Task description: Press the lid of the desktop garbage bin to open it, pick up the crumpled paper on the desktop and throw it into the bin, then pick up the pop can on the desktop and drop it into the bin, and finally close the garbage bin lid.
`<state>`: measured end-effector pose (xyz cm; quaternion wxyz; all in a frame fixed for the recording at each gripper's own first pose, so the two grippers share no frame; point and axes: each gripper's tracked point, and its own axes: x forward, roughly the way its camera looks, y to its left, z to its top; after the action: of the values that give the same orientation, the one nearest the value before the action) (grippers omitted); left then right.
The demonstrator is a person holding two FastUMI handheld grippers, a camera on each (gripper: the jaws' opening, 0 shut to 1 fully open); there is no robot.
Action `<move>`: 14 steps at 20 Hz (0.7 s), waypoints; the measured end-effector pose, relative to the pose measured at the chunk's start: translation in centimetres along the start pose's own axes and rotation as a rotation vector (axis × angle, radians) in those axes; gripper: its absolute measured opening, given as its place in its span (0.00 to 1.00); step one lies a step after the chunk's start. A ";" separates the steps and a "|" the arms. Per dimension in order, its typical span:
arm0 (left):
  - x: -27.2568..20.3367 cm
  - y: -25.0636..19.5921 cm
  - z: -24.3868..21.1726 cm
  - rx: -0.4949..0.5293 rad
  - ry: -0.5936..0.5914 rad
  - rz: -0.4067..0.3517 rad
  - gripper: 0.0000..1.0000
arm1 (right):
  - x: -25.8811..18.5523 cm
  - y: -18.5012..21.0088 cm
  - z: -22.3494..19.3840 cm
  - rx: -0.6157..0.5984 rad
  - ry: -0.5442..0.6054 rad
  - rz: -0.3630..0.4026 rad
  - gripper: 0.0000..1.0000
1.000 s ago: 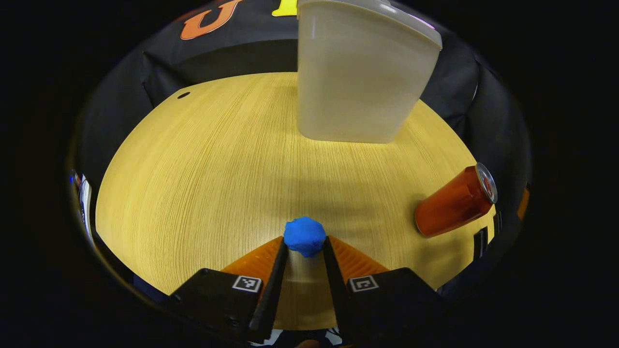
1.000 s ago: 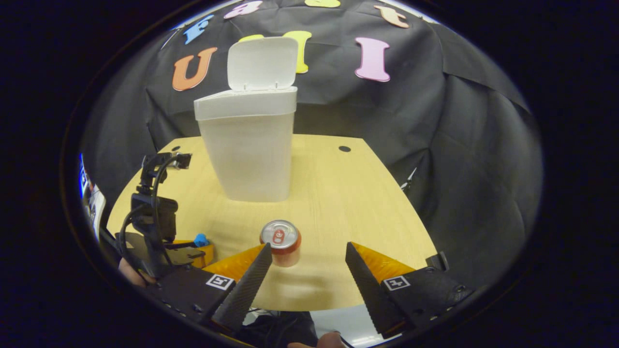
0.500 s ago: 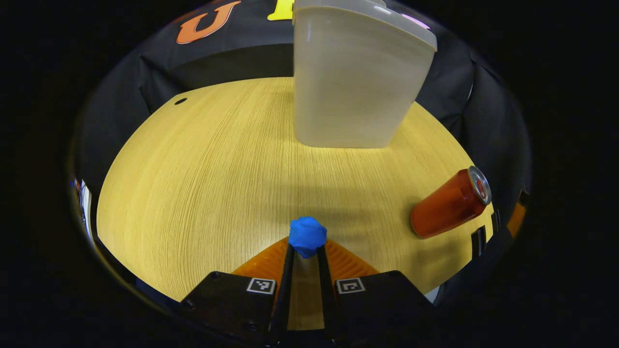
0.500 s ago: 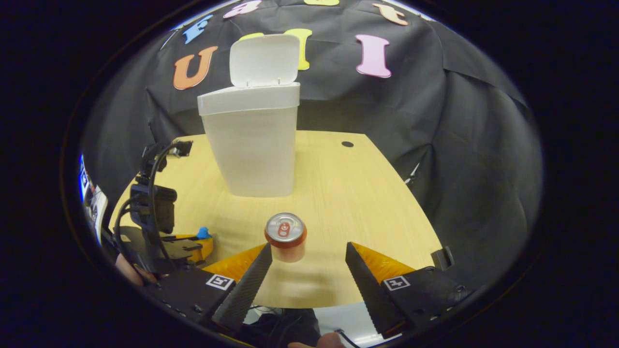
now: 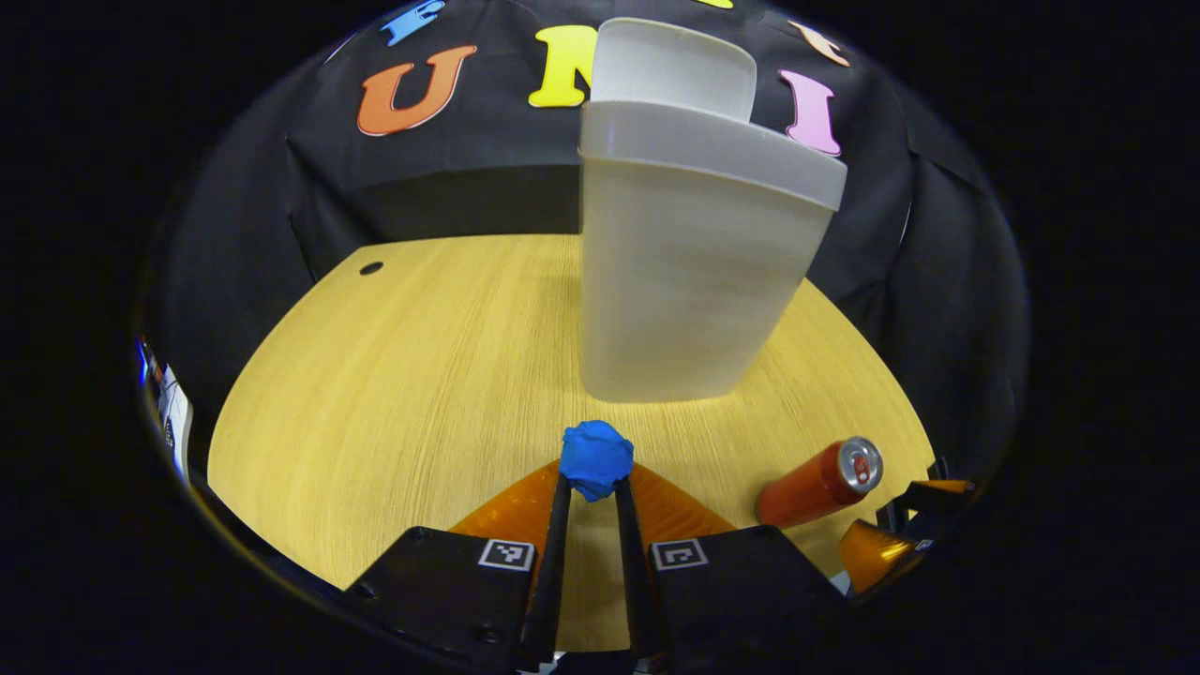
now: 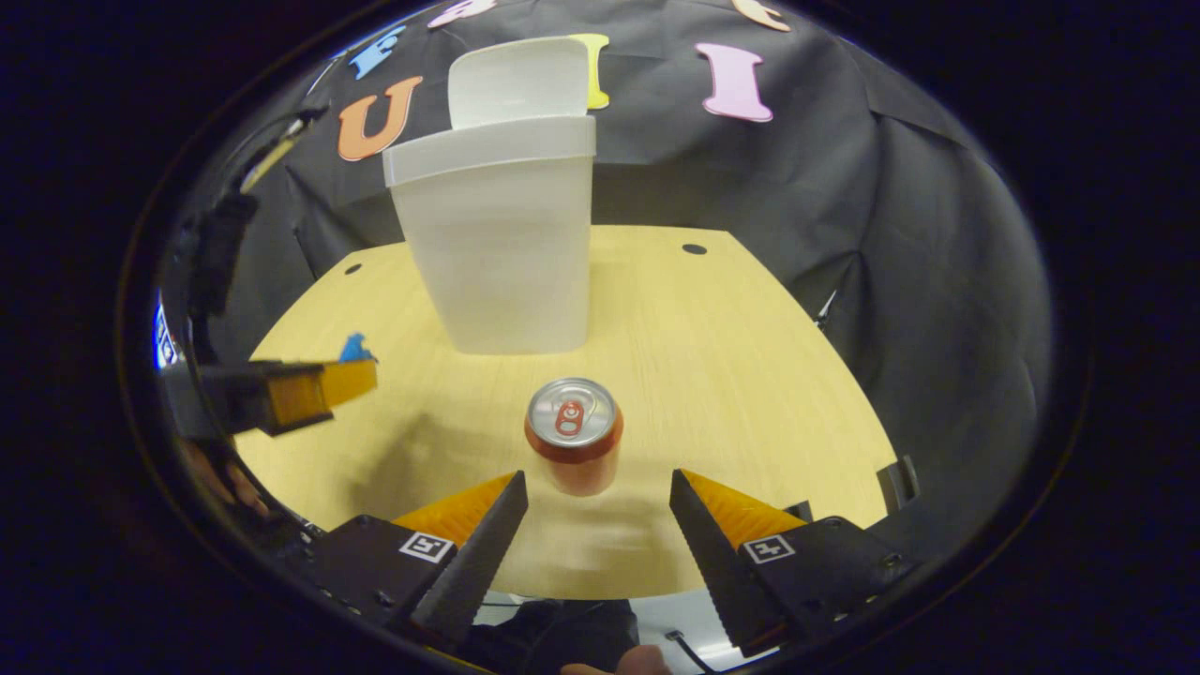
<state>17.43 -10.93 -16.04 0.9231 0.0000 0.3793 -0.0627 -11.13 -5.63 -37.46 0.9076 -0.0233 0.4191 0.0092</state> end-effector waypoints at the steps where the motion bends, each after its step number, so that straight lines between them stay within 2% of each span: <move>1: -0.3 -0.1 1.2 0.002 -0.026 0.005 0.31 | 0.5 0.2 -0.3 -0.002 0.009 0.008 0.96; 5: -1.6 0.6 4.3 0.008 -0.105 0.017 0.31 | 2.8 0.4 -0.9 0.011 0.038 0.019 0.96; 14: -3.3 0.2 6.3 0.023 -0.167 0.018 0.31 | 7.9 1.1 -0.5 0.015 0.061 0.028 0.96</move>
<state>19.54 -10.62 -9.26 0.9520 0.0089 0.3003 -0.0584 -6.38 -4.57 -43.83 0.8943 -0.0111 0.4470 0.0180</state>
